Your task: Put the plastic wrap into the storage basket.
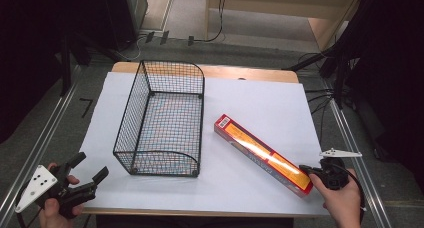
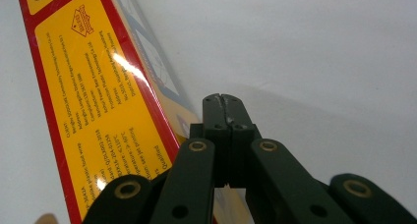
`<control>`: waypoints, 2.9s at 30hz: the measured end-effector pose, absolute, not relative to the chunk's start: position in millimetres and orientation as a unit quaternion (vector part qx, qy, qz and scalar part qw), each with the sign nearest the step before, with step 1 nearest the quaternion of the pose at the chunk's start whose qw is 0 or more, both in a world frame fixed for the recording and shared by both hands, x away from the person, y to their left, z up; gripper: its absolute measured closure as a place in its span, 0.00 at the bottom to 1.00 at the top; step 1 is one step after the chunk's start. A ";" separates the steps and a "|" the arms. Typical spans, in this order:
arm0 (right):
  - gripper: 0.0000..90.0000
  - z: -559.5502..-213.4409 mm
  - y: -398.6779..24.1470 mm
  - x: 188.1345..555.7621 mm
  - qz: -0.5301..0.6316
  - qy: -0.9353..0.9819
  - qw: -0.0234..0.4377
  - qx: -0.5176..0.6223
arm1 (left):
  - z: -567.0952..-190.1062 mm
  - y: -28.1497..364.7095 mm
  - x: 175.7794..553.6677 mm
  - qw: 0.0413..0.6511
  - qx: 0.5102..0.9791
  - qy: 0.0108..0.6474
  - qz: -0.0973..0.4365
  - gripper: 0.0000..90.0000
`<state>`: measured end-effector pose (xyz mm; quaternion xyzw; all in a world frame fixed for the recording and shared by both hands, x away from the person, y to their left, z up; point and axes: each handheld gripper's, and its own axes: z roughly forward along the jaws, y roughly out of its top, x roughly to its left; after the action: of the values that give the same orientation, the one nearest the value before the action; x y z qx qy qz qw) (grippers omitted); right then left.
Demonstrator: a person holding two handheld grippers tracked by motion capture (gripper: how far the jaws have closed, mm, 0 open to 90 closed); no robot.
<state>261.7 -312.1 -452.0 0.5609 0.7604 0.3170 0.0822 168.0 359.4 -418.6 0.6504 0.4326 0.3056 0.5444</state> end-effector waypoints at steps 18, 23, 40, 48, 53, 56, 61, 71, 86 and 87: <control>1.00 -451.4 -304.0 255.5 0.298 0.779 0.059 0.549 | -418.7 358.5 168.5 0.543 0.651 0.433 0.305 0.15; 0.78 -451.7 -311.0 260.4 0.298 0.777 0.088 0.548 | -419.0 359.3 168.3 0.543 0.652 0.433 0.305 0.15; 0.30 -414.0 -289.6 276.7 0.331 0.803 0.099 0.485 | -420.2 358.4 169.3 0.541 0.654 0.434 0.302 0.15; 0.25 -413.4 -266.1 278.1 0.316 0.828 0.074 0.458 | -420.0 359.5 168.8 0.541 0.653 0.434 0.304 0.15; 0.25 -414.1 -251.5 279.5 0.301 0.842 0.071 0.441 | -420.1 359.2 168.9 0.541 0.654 0.434 0.303 0.15; 0.25 -416.4 -244.0 281.0 0.290 0.850 0.068 0.434 | -420.3 359.4 169.1 0.541 0.653 0.435 0.303 0.15; 0.25 -420.7 -232.4 283.7 0.273 0.862 0.067 0.421 | -420.5 359.5 169.1 0.540 0.654 0.435 0.303 0.15; 0.27 -428.1 -208.4 298.2 0.235 0.875 0.062 0.418 | -421.0 359.0 169.1 0.537 0.654 0.437 0.305 0.15; 0.36 -431.6 -185.9 322.0 0.192 0.881 0.054 0.429 | -420.4 359.0 168.4 0.538 0.656 0.432 0.307 0.15; 0.36 -432.1 -183.3 323.3 0.186 0.882 0.055 0.430 | -420.2 359.0 168.2 0.539 0.656 0.431 0.307 0.15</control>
<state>323.3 -183.3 -432.1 0.4300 0.8817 0.1865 0.0548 168.2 359.0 -420.2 0.6556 0.4310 0.3071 0.5386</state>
